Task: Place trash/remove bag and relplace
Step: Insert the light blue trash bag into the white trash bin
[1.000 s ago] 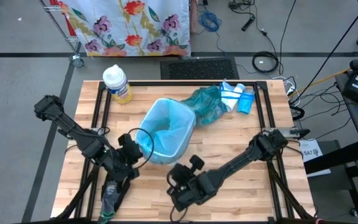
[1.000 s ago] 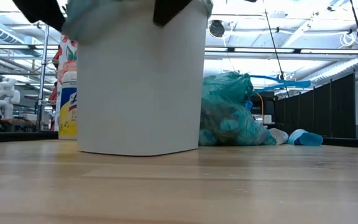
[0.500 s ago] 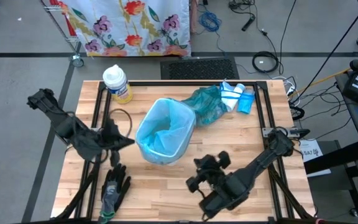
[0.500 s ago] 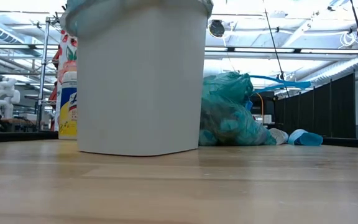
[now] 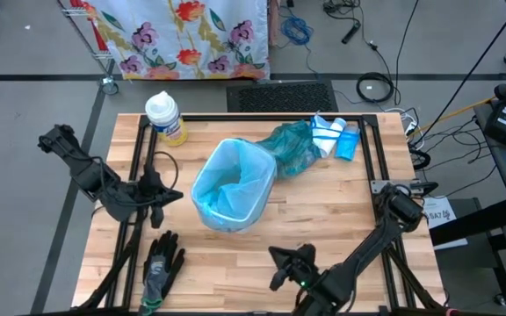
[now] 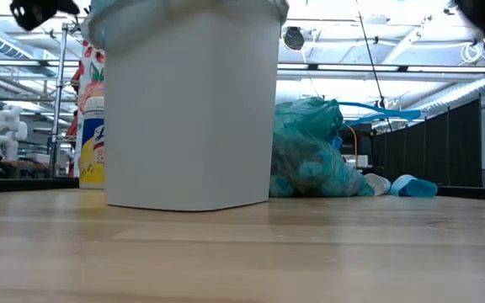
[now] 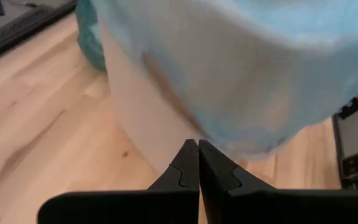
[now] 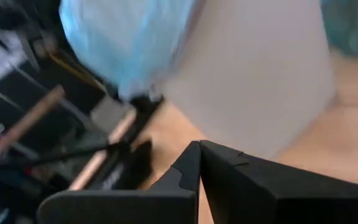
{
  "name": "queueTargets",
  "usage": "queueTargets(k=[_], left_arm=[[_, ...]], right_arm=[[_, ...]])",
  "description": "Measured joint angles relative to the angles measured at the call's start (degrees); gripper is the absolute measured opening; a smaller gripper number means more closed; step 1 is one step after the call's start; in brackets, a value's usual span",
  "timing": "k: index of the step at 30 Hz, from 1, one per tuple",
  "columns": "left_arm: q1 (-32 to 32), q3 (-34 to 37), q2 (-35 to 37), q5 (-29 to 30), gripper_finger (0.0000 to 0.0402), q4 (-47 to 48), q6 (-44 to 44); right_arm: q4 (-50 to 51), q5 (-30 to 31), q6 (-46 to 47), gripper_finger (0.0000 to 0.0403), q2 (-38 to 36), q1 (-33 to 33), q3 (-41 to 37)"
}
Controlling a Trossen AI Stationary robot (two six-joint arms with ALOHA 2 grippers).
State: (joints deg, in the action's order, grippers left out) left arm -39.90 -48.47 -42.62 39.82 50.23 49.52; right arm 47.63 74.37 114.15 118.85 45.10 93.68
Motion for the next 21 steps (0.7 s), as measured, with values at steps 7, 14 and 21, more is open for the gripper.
queueTargets(k=[7,14,21], left_arm=[[0.2,3.9,3.3,-0.7,0.0,0.0,2.2],[3.1,3.9,7.5,0.1,0.0,0.4,-1.3],[8.1,3.9,10.1,0.8,0.0,0.4,-8.8]], right_arm=[[7.6,9.2,-4.8,0.0,-10.8,-1.2,-6.4],[22.0,8.3,-3.7,0.0,-27.7,-4.1,-16.5],[6.6,0.6,-32.2,0.0,-40.0,-10.0,-22.7]])
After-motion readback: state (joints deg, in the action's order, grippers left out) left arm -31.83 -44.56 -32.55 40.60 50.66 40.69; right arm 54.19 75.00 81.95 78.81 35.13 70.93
